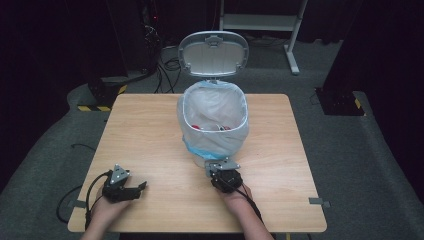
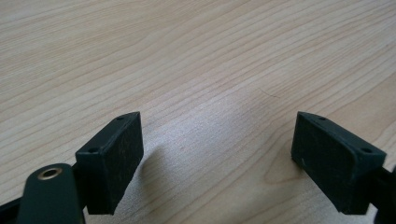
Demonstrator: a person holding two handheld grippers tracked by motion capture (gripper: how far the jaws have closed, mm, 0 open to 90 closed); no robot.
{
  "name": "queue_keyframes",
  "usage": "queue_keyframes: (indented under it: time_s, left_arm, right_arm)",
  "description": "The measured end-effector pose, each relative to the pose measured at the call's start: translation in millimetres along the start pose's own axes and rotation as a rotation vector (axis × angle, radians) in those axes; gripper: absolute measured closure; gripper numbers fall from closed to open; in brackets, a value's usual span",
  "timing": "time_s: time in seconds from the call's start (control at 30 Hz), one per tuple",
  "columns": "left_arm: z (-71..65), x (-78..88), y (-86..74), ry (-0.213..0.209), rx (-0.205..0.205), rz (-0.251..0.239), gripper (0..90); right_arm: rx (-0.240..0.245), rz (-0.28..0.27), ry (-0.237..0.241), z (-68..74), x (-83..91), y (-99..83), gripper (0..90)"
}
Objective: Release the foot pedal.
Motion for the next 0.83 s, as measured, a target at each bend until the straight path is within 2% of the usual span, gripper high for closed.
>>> queue_keyframes:
  time_s: [0.1, 0.2, 0.23, 0.3, 0.37, 0.53, 0.6, 0.63, 0.7, 0.83]
  left_arm:
    - [-0.9, -0.2, -2.6, -0.029, 0.042, 0.025, 15.8]
    - [-3.4, 0.9, -2.6, -0.032, 0.040, 0.019, 15.9]
    - [-3.8, 1.2, -2.5, -0.037, 0.039, 0.015, 17.0]
    - [-3.8, 1.3, -2.6, -0.040, 0.040, 0.018, 17.4]
    - [-3.8, 1.0, -2.4, -0.042, 0.040, 0.017, 17.1]
    - [-3.8, 0.9, -2.4, -0.043, 0.037, 0.018, 17.0]
    - [-3.9, 0.9, -2.4, -0.045, 0.036, 0.017, 17.1]
    - [-3.9, 0.9, -2.4, -0.046, 0.036, 0.017, 17.2]
    - [-3.9, 1.0, -2.4, -0.045, 0.036, 0.017, 17.2]
    - [-4.1, 1.3, -2.5, -0.045, 0.036, 0.016, 17.5]
  right_arm:
    - [0.007, 0.000, -0.003, -0.1, 0.4, -0.3, 59.5]
    - [0.010, -0.001, -0.002, 0.0, 0.6, -0.2, 57.9]
    - [0.004, 0.003, 0.005, 0.4, 0.8, -0.4, 46.3]
    - [-0.006, 0.011, 0.029, 0.7, 2.4, -0.8, 42.1]
    - [-0.025, -0.017, 0.038, 3.2, 8.8, 1.4, 40.3]
    - [0.006, -0.102, 0.029, 12.6, 29.8, 10.5, 36.7]
    - [0.037, -0.125, 0.013, 14.9, 34.8, 11.0, 35.6]
    - [0.051, -0.130, -0.004, 14.6, 36.5, 9.4, 35.4]
    - [0.061, -0.134, -0.005, 13.7, 38.0, 4.3, 35.0]
    - [0.089, -0.106, -0.032, -0.3, 42.0, -8.0, 38.1]
Point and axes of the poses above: each handheld gripper's, and its own axes: x roughly backward along the jaws, y roughly out of its top, z roughly to its left, the point moved 10 cm from there along -x, roughly forward along the jaws, and after that the axes turned 7 degrees about y, right-handed, at the moved point
